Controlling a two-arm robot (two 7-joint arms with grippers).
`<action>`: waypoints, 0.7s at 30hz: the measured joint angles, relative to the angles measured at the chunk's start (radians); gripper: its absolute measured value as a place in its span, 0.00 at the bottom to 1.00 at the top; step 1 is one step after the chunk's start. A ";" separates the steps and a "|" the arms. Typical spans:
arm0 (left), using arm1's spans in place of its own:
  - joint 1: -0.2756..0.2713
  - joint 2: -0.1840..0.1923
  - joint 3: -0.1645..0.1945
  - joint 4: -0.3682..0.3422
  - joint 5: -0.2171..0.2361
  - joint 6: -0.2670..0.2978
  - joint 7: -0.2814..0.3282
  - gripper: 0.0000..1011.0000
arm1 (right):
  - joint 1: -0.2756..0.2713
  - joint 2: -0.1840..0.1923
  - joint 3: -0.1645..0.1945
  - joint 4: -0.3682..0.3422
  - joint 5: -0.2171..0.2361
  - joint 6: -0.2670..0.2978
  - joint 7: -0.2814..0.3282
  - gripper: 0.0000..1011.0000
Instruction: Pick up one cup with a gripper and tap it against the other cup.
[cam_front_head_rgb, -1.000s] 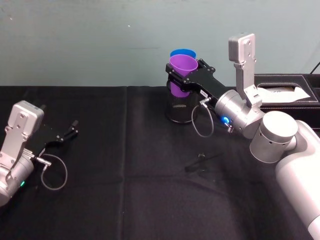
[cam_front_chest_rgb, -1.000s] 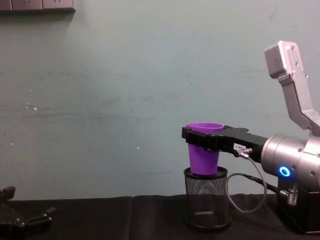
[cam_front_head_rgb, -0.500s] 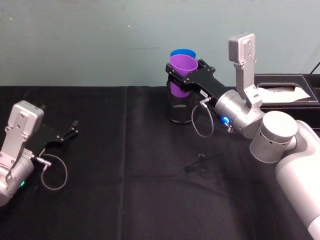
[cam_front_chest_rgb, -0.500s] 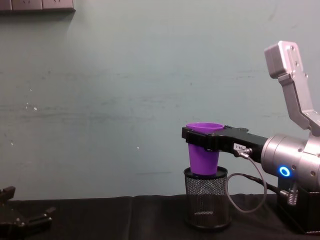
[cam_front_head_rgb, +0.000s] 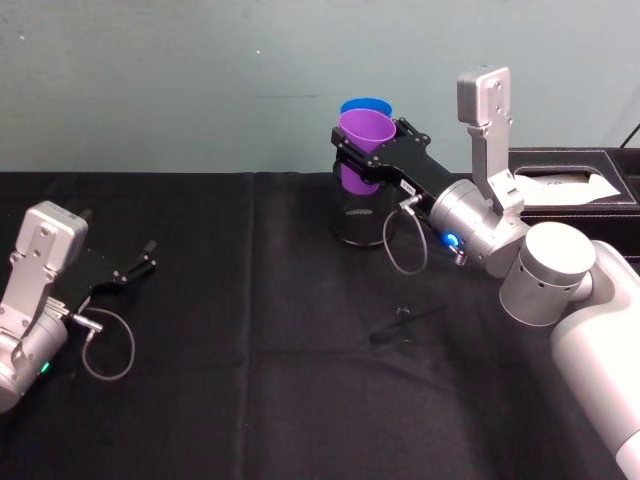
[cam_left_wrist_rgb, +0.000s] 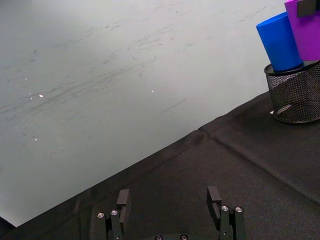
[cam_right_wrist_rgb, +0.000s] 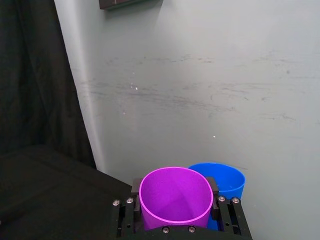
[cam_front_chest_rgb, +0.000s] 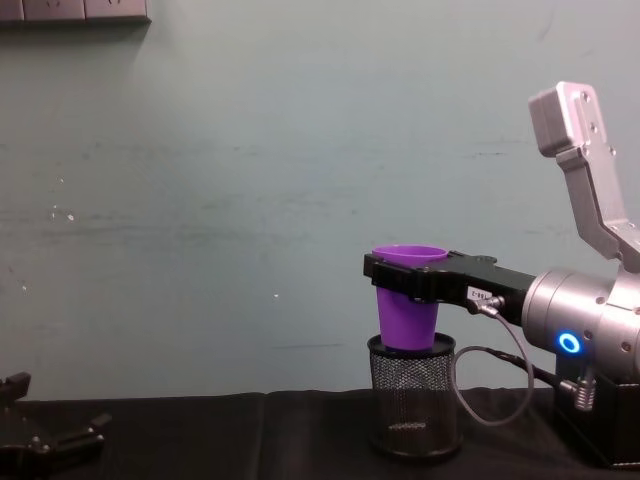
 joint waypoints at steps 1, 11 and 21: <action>0.000 0.000 0.000 0.000 0.000 0.000 0.000 0.99 | 0.000 0.000 0.000 0.000 0.000 0.000 0.000 0.75; 0.000 0.000 0.000 0.000 0.000 0.000 0.000 0.99 | -0.035 0.016 -0.001 -0.054 0.010 0.003 0.017 0.75; 0.000 0.000 0.000 0.000 0.000 0.000 0.000 0.99 | -0.119 0.071 0.005 -0.194 0.040 0.027 0.035 0.75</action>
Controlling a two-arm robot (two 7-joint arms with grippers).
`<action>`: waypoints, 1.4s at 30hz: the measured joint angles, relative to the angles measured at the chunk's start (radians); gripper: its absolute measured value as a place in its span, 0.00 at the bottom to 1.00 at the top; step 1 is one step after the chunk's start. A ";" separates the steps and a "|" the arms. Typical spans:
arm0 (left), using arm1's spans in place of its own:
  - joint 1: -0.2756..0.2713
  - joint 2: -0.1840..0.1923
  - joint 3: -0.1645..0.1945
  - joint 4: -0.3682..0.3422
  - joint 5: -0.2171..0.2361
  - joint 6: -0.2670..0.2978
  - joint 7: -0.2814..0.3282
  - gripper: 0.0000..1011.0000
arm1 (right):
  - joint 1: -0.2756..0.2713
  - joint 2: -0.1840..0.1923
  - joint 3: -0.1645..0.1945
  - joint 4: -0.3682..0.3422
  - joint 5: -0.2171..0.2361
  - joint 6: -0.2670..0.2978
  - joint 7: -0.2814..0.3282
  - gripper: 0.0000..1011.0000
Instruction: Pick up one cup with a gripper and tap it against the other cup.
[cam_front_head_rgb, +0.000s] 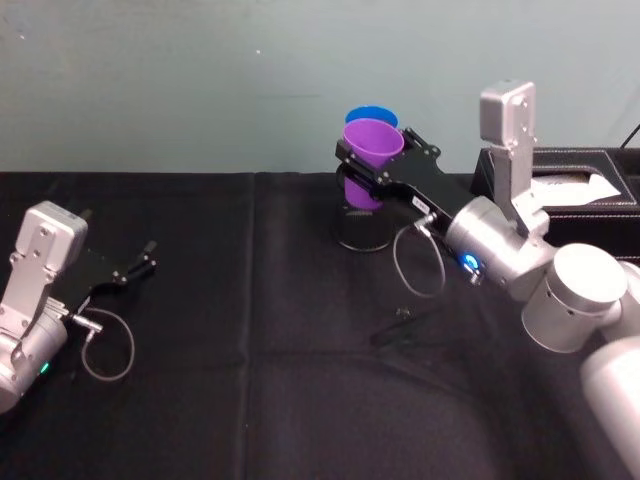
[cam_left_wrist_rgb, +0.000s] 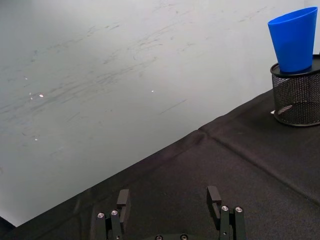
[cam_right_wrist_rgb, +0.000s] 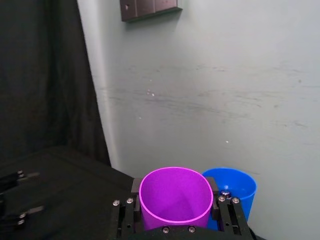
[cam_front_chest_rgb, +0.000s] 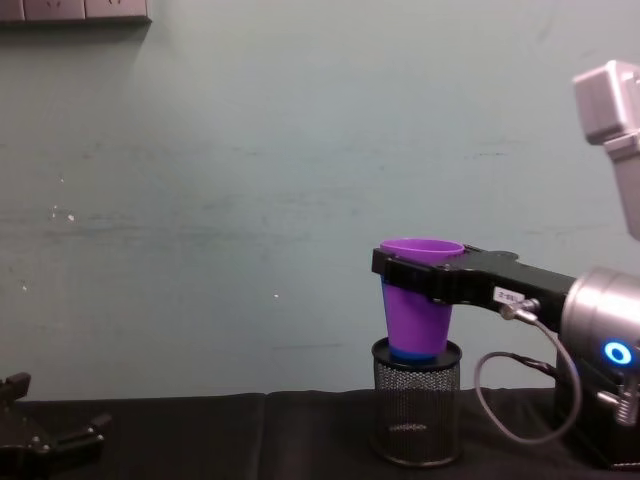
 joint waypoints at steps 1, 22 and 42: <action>0.000 0.000 0.000 0.000 0.000 0.000 0.000 0.99 | -0.008 0.005 0.001 -0.013 0.004 0.003 0.003 0.75; 0.000 0.000 0.000 0.000 0.000 0.000 0.000 0.99 | -0.231 0.137 0.017 -0.249 0.102 -0.007 0.035 0.75; 0.000 0.000 0.000 0.000 0.000 0.000 0.000 0.99 | -0.390 0.180 0.013 -0.245 0.030 -0.156 0.018 0.74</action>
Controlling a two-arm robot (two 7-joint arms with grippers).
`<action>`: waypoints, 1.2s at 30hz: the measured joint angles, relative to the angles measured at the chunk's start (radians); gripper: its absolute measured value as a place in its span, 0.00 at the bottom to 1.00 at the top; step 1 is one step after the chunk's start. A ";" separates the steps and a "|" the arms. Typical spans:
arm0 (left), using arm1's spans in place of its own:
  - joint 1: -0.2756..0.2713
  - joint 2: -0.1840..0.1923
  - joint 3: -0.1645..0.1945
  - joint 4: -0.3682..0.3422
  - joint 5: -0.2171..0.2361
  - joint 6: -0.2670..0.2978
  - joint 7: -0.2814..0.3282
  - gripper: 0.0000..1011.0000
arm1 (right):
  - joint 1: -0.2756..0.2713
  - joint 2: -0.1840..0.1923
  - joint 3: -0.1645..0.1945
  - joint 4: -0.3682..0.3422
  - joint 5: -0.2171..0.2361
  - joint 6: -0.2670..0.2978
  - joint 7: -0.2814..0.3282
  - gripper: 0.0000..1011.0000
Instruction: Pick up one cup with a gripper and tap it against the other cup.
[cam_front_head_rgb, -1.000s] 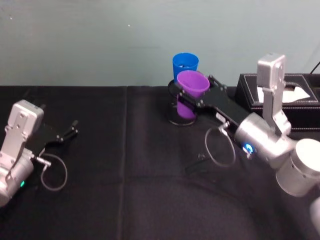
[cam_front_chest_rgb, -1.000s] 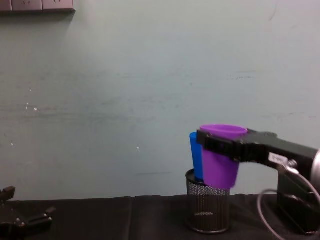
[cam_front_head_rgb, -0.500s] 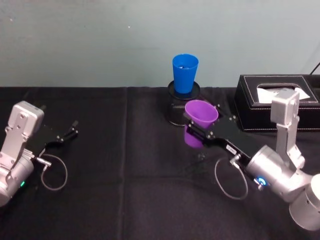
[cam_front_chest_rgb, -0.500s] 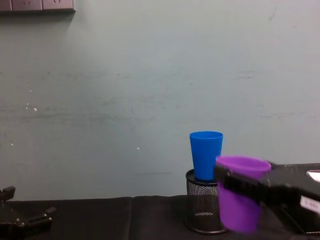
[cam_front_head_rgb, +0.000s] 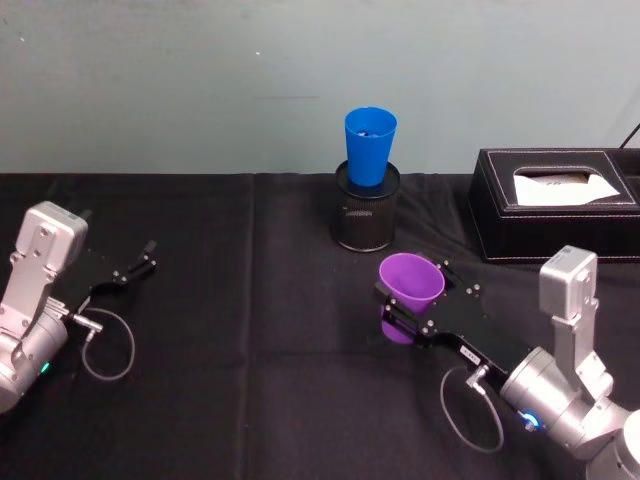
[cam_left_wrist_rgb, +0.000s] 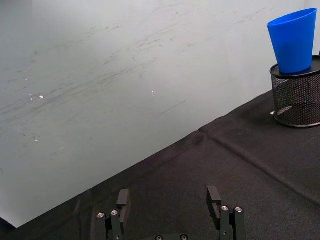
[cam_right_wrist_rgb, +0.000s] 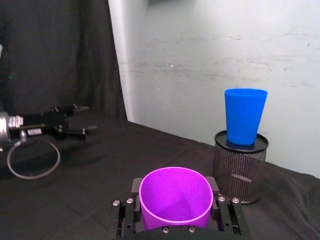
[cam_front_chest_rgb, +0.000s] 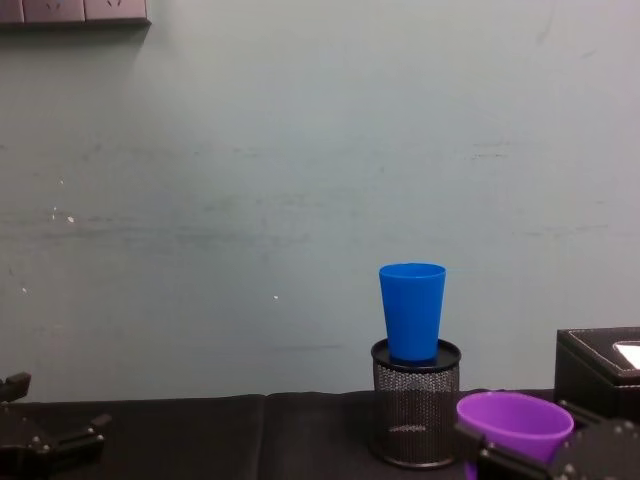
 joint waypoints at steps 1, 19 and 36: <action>0.000 0.000 0.000 0.000 0.000 0.000 0.000 0.99 | 0.000 -0.003 -0.001 0.006 -0.008 -0.006 -0.003 0.75; 0.000 0.000 0.000 0.000 0.000 0.000 0.000 0.99 | 0.019 -0.082 0.007 0.120 -0.105 -0.102 -0.030 0.74; 0.000 0.000 0.000 0.000 0.000 0.000 0.000 0.99 | 0.060 -0.138 0.017 0.219 -0.125 -0.126 -0.030 0.74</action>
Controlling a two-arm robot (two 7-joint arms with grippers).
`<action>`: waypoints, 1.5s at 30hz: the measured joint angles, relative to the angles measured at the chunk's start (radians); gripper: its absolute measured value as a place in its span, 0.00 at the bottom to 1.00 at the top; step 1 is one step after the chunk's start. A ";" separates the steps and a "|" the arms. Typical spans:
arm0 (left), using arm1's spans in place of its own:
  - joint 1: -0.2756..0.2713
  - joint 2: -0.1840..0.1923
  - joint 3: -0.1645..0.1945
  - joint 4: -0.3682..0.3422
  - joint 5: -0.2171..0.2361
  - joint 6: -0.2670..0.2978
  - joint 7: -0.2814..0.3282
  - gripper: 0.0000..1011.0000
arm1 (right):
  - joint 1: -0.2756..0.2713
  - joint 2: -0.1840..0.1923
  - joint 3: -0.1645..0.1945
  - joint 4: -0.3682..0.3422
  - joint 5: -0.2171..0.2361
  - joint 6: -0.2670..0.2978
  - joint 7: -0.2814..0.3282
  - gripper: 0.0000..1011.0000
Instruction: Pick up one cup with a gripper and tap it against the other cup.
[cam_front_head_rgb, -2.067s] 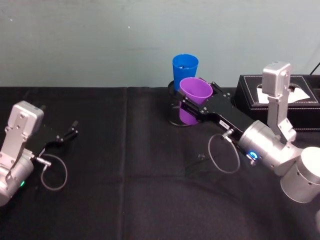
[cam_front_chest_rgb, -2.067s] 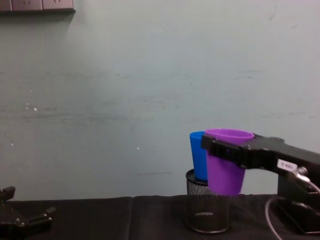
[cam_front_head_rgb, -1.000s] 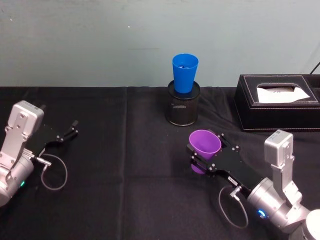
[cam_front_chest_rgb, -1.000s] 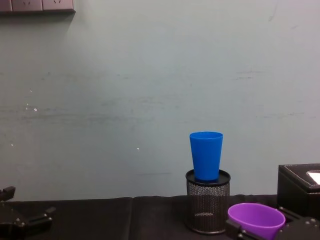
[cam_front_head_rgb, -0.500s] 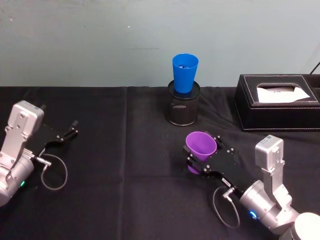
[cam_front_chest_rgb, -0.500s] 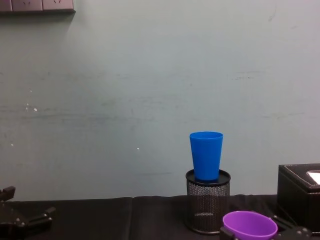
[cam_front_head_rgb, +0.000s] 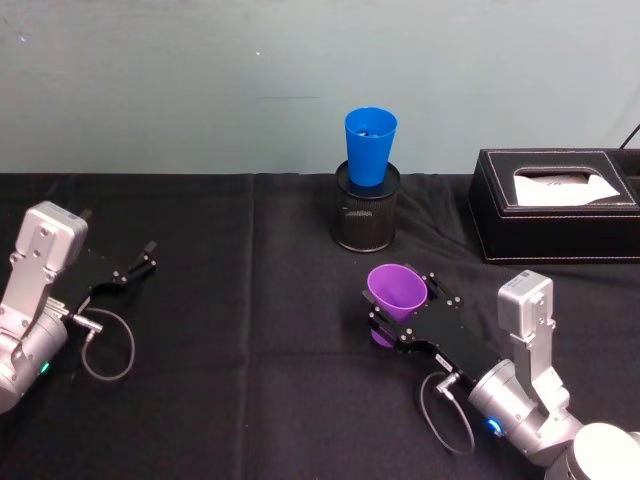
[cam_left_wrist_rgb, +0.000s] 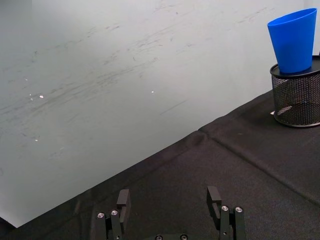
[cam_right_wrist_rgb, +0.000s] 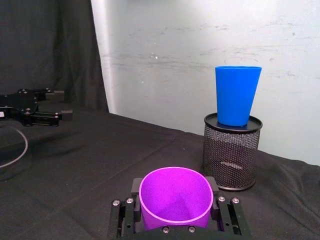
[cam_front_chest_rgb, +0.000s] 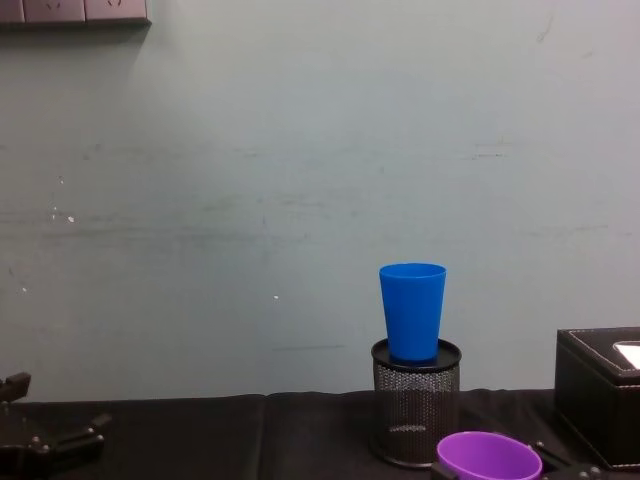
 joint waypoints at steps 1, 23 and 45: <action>0.000 0.000 0.000 0.000 0.000 0.000 0.000 0.99 | 0.002 -0.002 0.000 0.003 0.000 -0.001 0.000 0.75; 0.000 0.000 0.000 0.000 0.000 0.000 0.000 0.99 | 0.010 -0.013 0.005 0.025 -0.003 -0.005 0.004 0.78; 0.000 0.000 0.000 0.000 0.000 0.000 0.000 0.99 | 0.005 -0.009 0.005 0.016 -0.009 -0.033 0.007 0.99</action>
